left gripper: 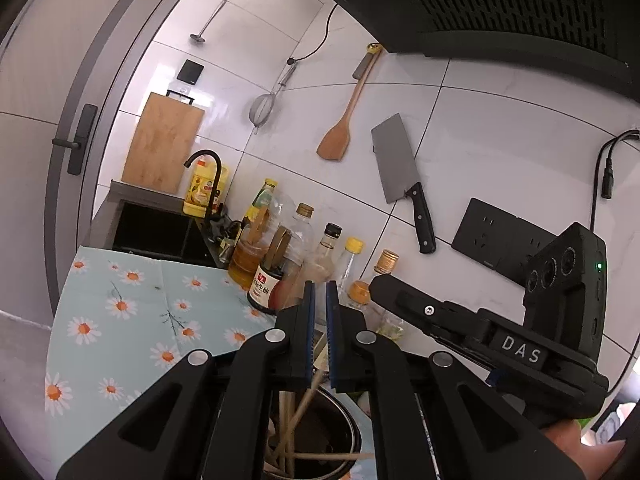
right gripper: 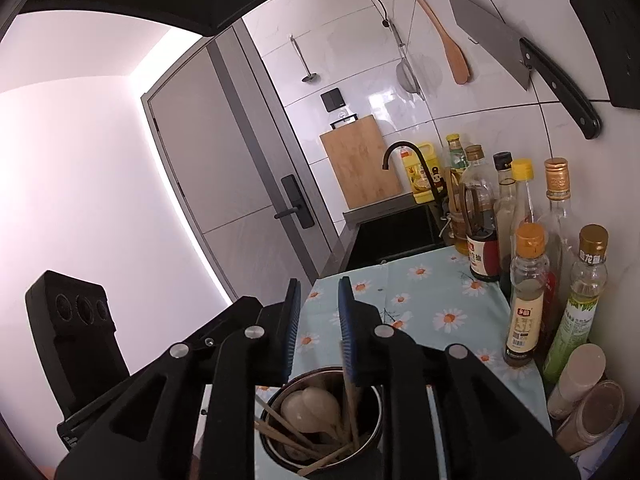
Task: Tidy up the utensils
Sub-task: 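Lift both chopsticks over the black holder and lower them inside, then open both grippers and pull them back away from the holder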
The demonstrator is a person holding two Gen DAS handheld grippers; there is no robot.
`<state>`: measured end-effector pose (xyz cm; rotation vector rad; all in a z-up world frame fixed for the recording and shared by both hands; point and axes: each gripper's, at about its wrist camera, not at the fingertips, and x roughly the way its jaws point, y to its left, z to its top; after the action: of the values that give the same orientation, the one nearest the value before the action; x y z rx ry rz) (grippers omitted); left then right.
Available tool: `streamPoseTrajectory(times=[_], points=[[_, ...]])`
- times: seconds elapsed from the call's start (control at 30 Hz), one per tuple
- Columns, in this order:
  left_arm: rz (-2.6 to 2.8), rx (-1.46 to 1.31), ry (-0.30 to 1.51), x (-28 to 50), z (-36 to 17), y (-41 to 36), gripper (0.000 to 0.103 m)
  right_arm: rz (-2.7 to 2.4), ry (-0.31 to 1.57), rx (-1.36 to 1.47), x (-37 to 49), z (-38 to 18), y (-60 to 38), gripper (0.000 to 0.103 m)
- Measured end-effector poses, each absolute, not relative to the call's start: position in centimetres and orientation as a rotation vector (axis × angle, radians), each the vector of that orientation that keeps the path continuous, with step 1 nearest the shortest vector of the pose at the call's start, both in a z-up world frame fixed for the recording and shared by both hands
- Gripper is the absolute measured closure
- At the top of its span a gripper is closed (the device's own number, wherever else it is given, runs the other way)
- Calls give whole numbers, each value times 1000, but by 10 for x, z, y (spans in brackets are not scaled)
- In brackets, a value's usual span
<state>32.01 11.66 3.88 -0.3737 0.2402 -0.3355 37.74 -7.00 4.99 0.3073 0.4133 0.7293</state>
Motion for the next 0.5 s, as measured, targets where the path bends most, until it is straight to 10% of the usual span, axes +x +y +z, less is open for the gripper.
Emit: streamPoseTrajectory(times=[0.5], points=[[-318, -365, 225, 282, 57, 123, 83, 659, 391, 290, 344, 72, -86, 57]])
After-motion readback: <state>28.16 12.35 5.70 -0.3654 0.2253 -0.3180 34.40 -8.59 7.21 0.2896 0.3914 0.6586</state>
